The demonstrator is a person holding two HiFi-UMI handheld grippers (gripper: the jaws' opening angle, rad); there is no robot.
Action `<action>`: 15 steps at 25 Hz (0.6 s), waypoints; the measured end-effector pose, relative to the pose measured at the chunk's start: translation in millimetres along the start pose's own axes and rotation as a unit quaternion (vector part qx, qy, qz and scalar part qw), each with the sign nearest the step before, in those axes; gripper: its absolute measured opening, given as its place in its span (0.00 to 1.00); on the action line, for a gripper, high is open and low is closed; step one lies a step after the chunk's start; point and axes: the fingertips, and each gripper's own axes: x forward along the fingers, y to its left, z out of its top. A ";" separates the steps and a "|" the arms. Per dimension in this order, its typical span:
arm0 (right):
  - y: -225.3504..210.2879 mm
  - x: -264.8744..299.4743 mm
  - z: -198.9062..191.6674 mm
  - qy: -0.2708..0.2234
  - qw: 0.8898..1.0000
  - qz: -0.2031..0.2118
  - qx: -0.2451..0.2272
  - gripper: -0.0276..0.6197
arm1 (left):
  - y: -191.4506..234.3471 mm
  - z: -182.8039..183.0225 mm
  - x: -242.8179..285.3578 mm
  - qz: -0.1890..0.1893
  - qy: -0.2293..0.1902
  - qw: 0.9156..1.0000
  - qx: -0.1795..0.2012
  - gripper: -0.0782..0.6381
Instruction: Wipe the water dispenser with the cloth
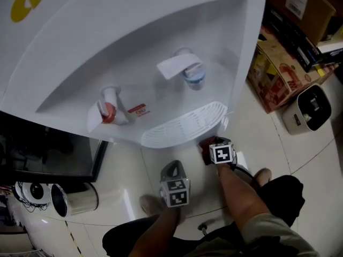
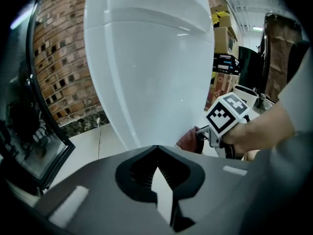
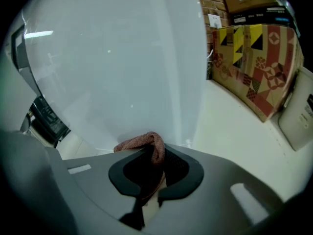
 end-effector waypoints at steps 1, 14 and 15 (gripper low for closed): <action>-5.6 -0.2 1.5 0.000 1.000 -0.009 0.006 0.12 | -6.2 0.5 -0.4 -0.006 0.000 1.000 0.003 0.11; -65.6 -16.6 17.8 -0.024 0.996 -0.070 0.054 0.12 | -50.6 33.1 10.9 -0.062 -0.037 0.997 0.012 0.11; -73.9 -18.6 22.3 -0.027 0.995 -0.080 0.053 0.12 | -54.9 34.6 10.9 -0.067 -0.039 0.997 0.017 0.11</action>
